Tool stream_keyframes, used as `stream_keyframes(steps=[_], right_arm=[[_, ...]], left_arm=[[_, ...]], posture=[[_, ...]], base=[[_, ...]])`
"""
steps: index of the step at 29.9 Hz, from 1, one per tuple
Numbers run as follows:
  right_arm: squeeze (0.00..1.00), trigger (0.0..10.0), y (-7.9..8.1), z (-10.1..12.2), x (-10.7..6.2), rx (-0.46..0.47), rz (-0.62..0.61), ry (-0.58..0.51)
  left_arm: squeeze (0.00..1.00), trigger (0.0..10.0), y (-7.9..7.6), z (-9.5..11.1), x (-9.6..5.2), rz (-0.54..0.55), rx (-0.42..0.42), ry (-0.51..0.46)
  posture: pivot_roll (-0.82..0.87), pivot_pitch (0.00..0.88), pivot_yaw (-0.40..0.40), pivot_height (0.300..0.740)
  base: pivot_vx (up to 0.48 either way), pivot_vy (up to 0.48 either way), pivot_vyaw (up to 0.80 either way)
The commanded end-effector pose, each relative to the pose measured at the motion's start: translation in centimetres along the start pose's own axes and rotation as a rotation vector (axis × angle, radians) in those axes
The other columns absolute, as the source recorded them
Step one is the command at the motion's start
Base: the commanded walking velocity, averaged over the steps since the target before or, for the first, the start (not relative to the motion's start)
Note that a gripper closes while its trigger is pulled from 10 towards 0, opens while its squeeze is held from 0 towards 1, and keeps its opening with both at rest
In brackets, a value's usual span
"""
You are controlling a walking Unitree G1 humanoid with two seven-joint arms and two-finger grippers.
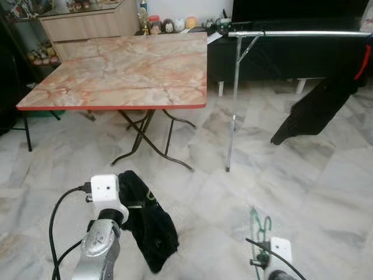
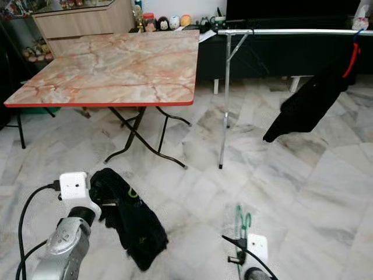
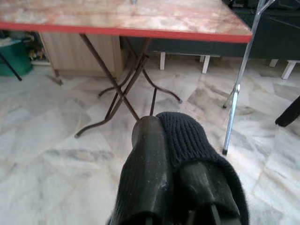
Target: Hang hanger
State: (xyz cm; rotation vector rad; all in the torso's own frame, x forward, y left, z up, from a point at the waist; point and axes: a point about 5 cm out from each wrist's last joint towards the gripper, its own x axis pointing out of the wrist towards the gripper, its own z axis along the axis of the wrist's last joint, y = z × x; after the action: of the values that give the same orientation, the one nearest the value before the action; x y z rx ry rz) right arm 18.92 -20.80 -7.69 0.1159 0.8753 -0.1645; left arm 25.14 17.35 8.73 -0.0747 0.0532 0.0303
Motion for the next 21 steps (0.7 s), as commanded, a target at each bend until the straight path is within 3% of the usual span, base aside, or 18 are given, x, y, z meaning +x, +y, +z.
stream_keyframes(steps=[1, 5, 9, 21], right_arm=[[0.00, 10.0, 0.73, -0.07, 0.07, -0.013, 0.025, 0.007], [0.00, 10.0, 0.58, -0.06, 0.06, 0.002, 0.019, 0.008], [0.00, 10.0, 0.45, 0.16, 0.10, 0.009, 0.014, 0.004], [0.00, 10.0, 0.44, 0.50, 0.15, 0.008, 0.030, -0.005]], left_arm=[[0.00, 10.0, 0.87, 0.26, -0.28, 0.022, 0.040, -0.023], [0.00, 10.0, 0.81, -0.09, -0.76, 0.013, 0.021, -0.018], [0.00, 10.0, 0.42, 0.40, -0.20, 0.018, -0.028, -0.037], [0.00, 10.0, 0.50, 0.55, 0.07, 0.033, -0.012, -0.036]], posture=[[-0.06, 0.000, 0.059, 0.732], [-0.05, 0.000, 0.052, 0.732], [-0.05, 0.000, 0.043, 0.732], [-0.05, 0.000, 0.043, 0.732]], base=[[0.000, 0.000, 0.00], [0.000, 0.000, 0.00], [0.000, 0.000, 0.00], [0.000, 0.418, 0.00]])
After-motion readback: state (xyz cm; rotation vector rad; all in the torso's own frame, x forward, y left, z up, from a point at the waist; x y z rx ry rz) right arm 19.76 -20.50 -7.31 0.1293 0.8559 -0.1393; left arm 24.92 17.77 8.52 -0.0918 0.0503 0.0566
